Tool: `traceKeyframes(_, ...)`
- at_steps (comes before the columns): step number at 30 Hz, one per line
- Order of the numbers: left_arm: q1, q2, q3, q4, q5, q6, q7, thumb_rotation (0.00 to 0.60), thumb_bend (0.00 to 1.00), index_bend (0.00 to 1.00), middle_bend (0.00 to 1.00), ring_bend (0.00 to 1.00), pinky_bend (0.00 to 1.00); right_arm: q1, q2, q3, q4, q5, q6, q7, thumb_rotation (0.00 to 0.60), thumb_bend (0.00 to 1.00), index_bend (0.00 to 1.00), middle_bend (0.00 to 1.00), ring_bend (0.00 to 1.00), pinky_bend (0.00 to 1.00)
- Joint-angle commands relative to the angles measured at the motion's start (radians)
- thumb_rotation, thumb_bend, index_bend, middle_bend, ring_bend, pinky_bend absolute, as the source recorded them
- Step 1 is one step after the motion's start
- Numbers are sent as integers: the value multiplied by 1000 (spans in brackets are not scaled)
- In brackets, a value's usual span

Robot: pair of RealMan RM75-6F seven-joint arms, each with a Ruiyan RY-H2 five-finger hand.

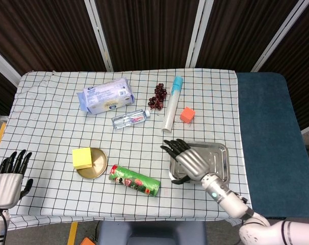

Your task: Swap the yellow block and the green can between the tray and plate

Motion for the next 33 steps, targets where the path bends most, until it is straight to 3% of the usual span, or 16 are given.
traceKeyframes(1, 0, -2, -1, 1, 5, -12, 3, 600, 389, 21, 62, 13, 158, 85, -114, 35, 20, 109, -30, -103, 600, 18, 168, 107, 118, 93)
traceKeyframes(8, 1, -1, -12, 4, -2, -40, -5, 600, 388, 38, 75, 26, 158, 164, -243, 32, 84, 225, -21, -189, 600, 18, 198, 144, 148, 103)
traceKeyframes(15, 6, 6, -19, 1, 5, -50, -21, 600, 387, 53, 85, 29, 158, 230, -374, 29, 234, 322, -50, -189, 600, 17, 229, 171, 174, 110)
traceKeyframes(20, 7, 12, -21, -3, 8, -62, -35, 600, 388, 63, 92, 37, 165, 261, -440, 24, 334, 335, -83, -149, 600, 17, 248, 186, 189, 118)
traceKeyframes(26, 8, 14, -21, -3, 14, -69, -38, 600, 389, 73, 94, 37, 167, 272, -466, 20, 372, 319, -87, -126, 600, 17, 266, 203, 210, 133)
traceKeyframes(29, 8, 15, -22, -5, 13, -80, -40, 600, 389, 78, 94, 37, 173, 274, -487, 13, 405, 287, -63, -117, 600, 16, 323, 255, 265, 172)
traceKeyframes(33, 9, 15, -25, -7, 15, -84, -40, 600, 389, 79, 94, 37, 175, 271, -504, 0, 439, 254, -34, -117, 600, 16, 497, 383, 399, 254)
